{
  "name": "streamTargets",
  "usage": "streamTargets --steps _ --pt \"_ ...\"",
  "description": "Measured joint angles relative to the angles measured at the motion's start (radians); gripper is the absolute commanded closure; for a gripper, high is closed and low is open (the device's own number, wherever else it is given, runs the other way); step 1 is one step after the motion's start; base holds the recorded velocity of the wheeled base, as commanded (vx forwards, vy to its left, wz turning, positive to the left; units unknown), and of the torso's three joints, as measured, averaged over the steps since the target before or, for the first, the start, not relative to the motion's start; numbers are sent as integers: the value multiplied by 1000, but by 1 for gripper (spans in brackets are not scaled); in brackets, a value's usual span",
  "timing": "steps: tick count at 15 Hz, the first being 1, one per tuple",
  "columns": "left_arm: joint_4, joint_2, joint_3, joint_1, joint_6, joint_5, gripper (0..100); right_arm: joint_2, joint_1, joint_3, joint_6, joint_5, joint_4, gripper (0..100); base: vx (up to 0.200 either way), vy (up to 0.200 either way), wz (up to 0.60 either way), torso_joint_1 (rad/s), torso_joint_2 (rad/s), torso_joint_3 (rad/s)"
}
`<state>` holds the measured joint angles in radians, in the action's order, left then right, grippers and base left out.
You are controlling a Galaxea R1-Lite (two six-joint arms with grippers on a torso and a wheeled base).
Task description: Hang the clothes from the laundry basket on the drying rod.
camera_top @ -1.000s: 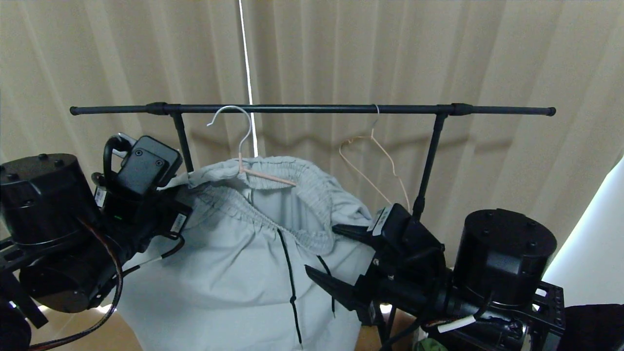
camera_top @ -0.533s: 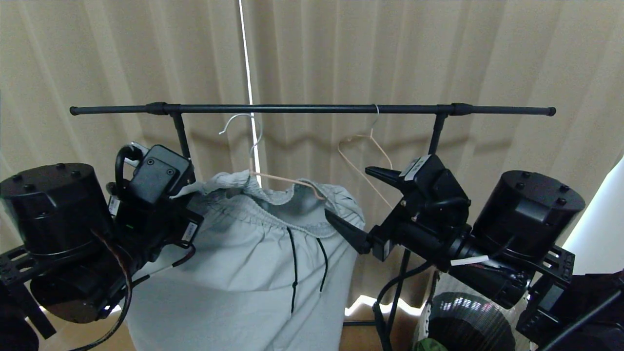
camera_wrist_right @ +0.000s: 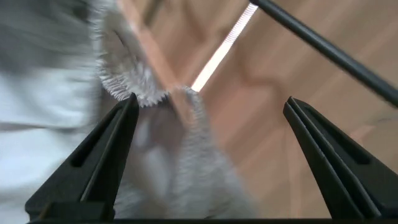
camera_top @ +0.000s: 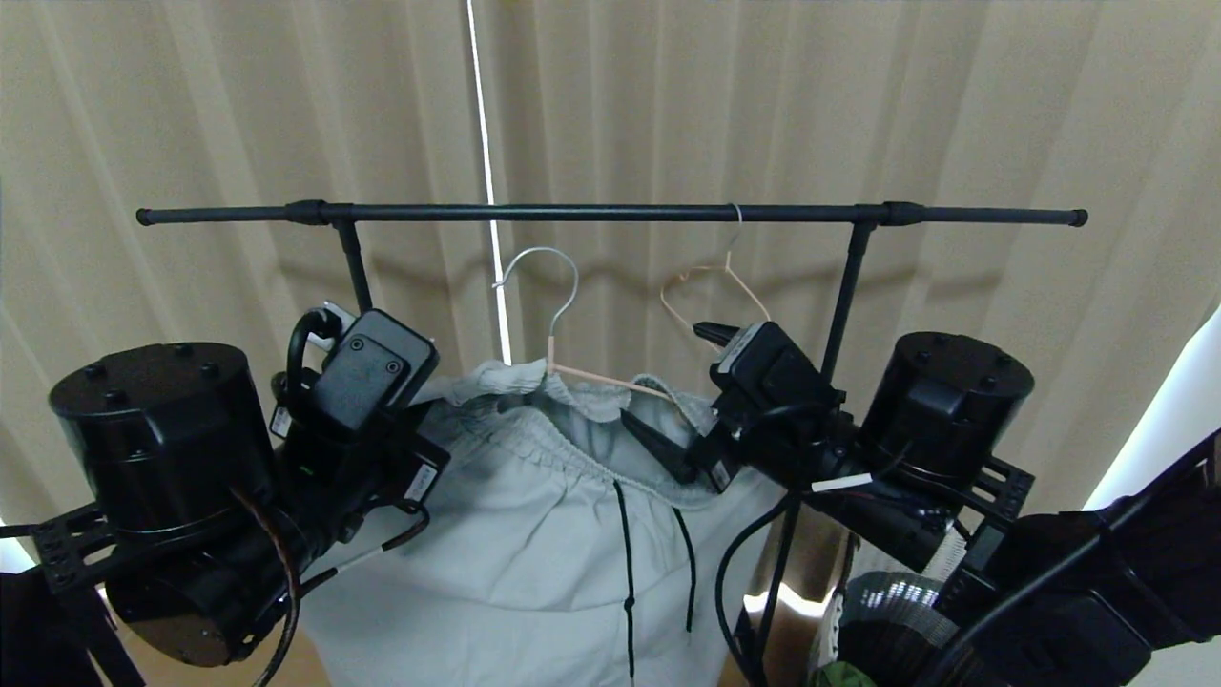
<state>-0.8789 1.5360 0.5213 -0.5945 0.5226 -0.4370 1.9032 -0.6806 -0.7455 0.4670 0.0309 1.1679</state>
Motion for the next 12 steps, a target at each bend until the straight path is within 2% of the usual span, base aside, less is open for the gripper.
streamTargets --steps 4,8,11,12 --pt "0 1 0 -23 -1 2 100 39 58 -53 70 -10 -25 0 0 0 0 0 0 0" --pt "-8 2 0 -59 -4 5 100 55 60 -61 115 -14 -40 0 0 0 0 0 0 0" --pt "-10 4 3 -63 -3 5 100 59 41 -63 117 -15 -50 0 0 0 0 0 0 0" --pt "-10 4 3 -63 -3 6 100 60 35 -66 118 -14 -56 100 0 0 0 0 0 0"
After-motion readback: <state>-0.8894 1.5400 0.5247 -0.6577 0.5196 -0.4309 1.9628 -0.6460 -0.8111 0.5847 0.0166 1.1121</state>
